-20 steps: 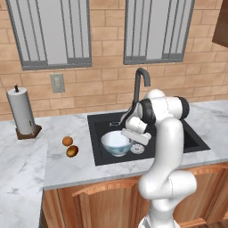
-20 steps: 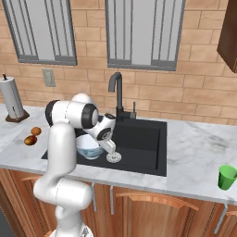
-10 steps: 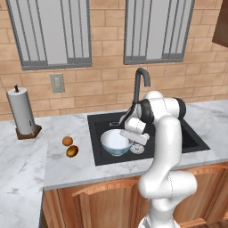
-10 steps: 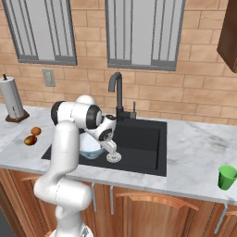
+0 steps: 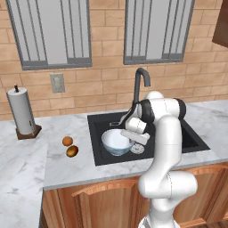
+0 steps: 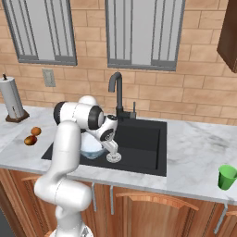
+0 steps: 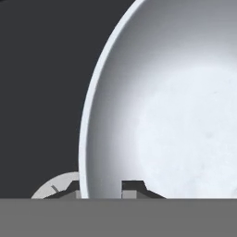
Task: Remove the mango and tangerine from the sink. Then move the bowl and cup from the counter to the sink for washing.
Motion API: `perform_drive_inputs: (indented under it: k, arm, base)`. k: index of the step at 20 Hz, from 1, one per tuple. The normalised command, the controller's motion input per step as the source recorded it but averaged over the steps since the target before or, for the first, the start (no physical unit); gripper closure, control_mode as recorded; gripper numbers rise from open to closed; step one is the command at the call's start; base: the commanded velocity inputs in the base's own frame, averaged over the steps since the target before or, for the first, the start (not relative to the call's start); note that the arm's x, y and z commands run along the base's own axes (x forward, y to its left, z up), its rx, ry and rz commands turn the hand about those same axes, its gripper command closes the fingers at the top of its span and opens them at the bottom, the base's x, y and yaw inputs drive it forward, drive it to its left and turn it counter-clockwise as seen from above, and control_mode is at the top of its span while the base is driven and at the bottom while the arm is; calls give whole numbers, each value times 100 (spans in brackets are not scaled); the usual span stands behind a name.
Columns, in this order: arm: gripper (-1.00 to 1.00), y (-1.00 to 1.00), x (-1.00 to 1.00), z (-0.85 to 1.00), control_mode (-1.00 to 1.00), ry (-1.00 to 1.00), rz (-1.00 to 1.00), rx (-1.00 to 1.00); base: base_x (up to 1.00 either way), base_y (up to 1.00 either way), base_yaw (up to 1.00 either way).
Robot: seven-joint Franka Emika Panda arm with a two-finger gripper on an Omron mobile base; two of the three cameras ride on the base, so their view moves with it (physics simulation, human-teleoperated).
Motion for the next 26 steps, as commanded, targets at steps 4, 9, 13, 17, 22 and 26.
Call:
perform_drive_inputs:
  k: [4, 9, 13, 17, 22, 26]
  arm:
    - [100, 18, 3, 0, -100, -1, 0, 0]
    - [100, 19, 0, 0, -100, -1, 0, 0]
    - [-100, 20, 0, 0, -100, -2, 0, -1]
    - [-100, 12, 0, 7, -100, -5, 0, -2]
    - [-100, 4, -1, 22, -100, -9, 0, 0]
    - [-100, 0, -8, 28, -100, -1, 0, 0]
  base:
    - [0, 0, 0]
    - [0, 0, 0]
    - [0, 0, 0]
    - [0, 0, 0]
    - [0, 0, 0]
    - [0, 0, 0]
